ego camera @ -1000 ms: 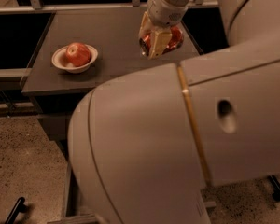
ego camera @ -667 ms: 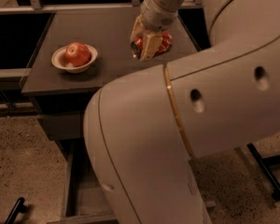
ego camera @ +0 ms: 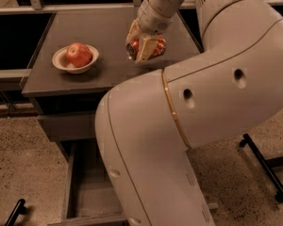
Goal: Pick coke can from middle drawer and place on counter
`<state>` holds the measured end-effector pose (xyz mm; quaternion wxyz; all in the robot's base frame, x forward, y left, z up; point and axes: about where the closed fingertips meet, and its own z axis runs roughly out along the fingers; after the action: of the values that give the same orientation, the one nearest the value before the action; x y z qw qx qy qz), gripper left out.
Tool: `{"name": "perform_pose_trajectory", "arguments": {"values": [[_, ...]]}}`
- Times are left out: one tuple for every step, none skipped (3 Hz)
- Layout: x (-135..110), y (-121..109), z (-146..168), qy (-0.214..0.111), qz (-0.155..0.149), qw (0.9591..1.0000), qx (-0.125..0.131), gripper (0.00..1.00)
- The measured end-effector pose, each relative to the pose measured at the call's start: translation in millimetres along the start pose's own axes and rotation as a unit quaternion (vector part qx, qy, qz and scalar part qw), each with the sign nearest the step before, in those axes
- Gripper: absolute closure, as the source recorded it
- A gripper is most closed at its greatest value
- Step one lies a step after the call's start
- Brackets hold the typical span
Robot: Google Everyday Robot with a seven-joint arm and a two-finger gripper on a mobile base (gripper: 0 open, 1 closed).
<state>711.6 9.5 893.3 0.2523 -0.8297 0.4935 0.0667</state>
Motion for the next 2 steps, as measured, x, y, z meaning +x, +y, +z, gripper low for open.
{"name": "perform_pose_trajectory", "arguments": {"values": [[0.0, 0.0, 0.1, 0.000, 0.000, 1.0000, 0.000, 0.36], [0.0, 0.0, 0.1, 0.000, 0.000, 1.0000, 0.000, 0.13]]}}
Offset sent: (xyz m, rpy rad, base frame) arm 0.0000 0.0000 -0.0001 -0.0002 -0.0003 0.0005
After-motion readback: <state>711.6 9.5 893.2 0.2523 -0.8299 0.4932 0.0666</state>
